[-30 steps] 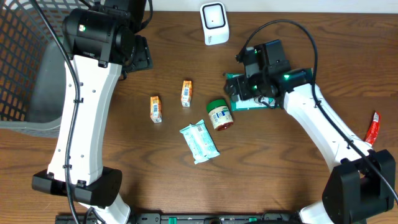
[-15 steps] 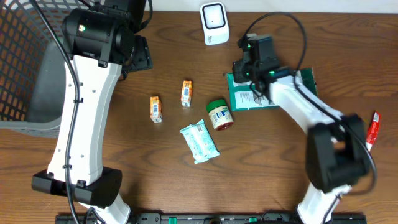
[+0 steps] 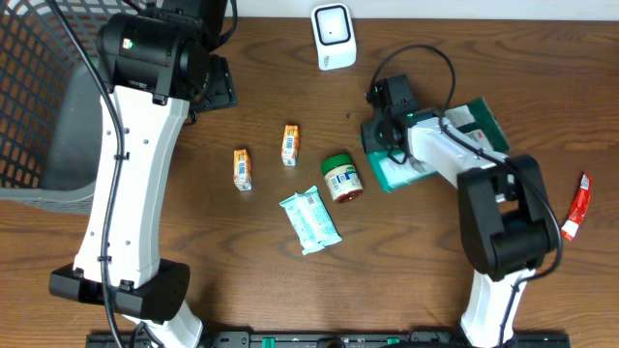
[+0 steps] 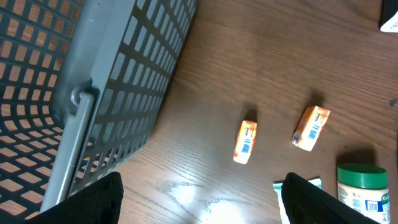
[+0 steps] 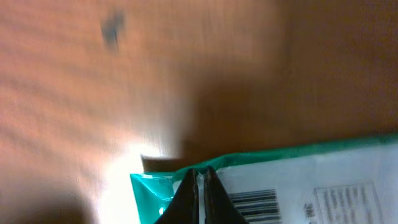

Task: Scan the item barcode
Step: 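Lower the right gripper onto the green gloves pack and grasp it, then lift and rotate the gloves pack upright with right gripper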

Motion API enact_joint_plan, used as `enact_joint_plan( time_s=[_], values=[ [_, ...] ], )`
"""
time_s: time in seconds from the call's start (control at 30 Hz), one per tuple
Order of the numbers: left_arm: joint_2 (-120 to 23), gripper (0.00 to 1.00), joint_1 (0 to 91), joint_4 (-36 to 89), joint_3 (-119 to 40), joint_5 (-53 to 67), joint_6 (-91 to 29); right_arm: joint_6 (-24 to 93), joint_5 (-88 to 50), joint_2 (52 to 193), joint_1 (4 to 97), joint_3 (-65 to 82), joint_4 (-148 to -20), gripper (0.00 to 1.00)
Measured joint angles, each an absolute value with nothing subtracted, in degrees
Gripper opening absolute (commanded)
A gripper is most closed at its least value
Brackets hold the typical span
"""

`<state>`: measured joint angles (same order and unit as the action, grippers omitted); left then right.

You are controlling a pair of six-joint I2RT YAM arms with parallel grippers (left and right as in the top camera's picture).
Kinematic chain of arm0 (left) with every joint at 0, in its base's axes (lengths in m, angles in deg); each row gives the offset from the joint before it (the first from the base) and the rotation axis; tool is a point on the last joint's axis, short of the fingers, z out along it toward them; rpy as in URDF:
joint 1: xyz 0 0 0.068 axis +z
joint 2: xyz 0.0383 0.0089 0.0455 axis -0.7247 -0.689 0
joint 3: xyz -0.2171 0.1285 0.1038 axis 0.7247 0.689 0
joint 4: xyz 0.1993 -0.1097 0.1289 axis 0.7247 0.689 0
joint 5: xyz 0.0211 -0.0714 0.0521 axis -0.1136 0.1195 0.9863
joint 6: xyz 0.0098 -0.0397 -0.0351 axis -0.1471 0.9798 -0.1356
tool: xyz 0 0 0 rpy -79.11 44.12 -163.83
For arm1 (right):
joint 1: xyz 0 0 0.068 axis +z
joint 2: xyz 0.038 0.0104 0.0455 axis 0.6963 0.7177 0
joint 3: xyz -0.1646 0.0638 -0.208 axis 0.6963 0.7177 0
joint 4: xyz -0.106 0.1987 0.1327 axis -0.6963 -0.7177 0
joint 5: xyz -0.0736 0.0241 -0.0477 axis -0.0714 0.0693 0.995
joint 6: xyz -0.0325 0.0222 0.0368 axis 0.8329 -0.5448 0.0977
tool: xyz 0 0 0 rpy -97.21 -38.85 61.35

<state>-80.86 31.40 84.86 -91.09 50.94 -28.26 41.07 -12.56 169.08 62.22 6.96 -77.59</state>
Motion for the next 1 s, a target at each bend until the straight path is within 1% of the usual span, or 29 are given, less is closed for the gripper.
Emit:
enact_joint_plan(
  time_s=[0.1,0.13,0.23,0.3,0.43,0.5,0.57,0.63,0.7,0.77,0.9,0.97,1.0],
  values=[
    [-80.86,0.82,31.40,84.86,-91.09,50.94,-28.26,41.22,-12.54,167.12,62.22,7.02,-86.86,0.02],
    [-80.86,0.82,31.40,84.86,-91.09,50.96,-28.24,41.35,-12.56,166.57,62.22,7.04,-89.88,0.04],
    [-80.86,0.82,31.40,84.86,-91.09,51.00,-28.26,42.36,-12.54,165.19,62.22,7.13,-94.73,0.20],
    [-80.86,0.82,31.40,84.86,-91.09,51.09,-28.26,42.38,-12.56,164.19,62.22,7.13,-97.04,0.27],
    [-80.86,0.82,31.40,84.86,-91.09,51.09,-28.24,42.88,-12.56,160.89,62.13,7.13,-101.46,0.30],
    [-80.86,0.82,31.40,84.86,-91.09,51.11,-28.24,42.88,-12.80,158.81,61.74,7.13,-101.11,0.34],
    [-80.86,0.82,31.40,84.86,-91.09,51.11,-28.24,42.95,-13.04,156.47,60.93,7.13,-99.71,0.39],
    [-80.86,0.82,31.40,84.86,-91.09,51.09,-28.24,42.97,-13.28,154.15,59.99,7.13,-97.92,0.42],
    [-80.86,0.82,31.40,84.86,-91.09,51.11,-28.24,42.84,-13.53,152.19,59.12,7.13,-96.28,0.49],
    [-80.86,0.82,31.40,84.86,-91.09,51.09,-28.24,42.93,-13.66,150.85,58.18,7.11,-94.51,0.52],
    [-80.86,0.82,31.40,84.86,-91.09,51.09,-28.26,43.15,-13.33,150.75,55.40,7.13,-88.52,0.50],
    [-80.86,0.82,31.40,84.86,-91.09,51.09,-28.26,43.08,-13.55,151.44,53.32,7.11,-84.30,0.45],
    [-80.86,0.82,31.40,84.86,-91.09,51.11,-28.24,43.10,-13.85,151.97,52.36,7.07,-82.62,0.45]
  ],
)
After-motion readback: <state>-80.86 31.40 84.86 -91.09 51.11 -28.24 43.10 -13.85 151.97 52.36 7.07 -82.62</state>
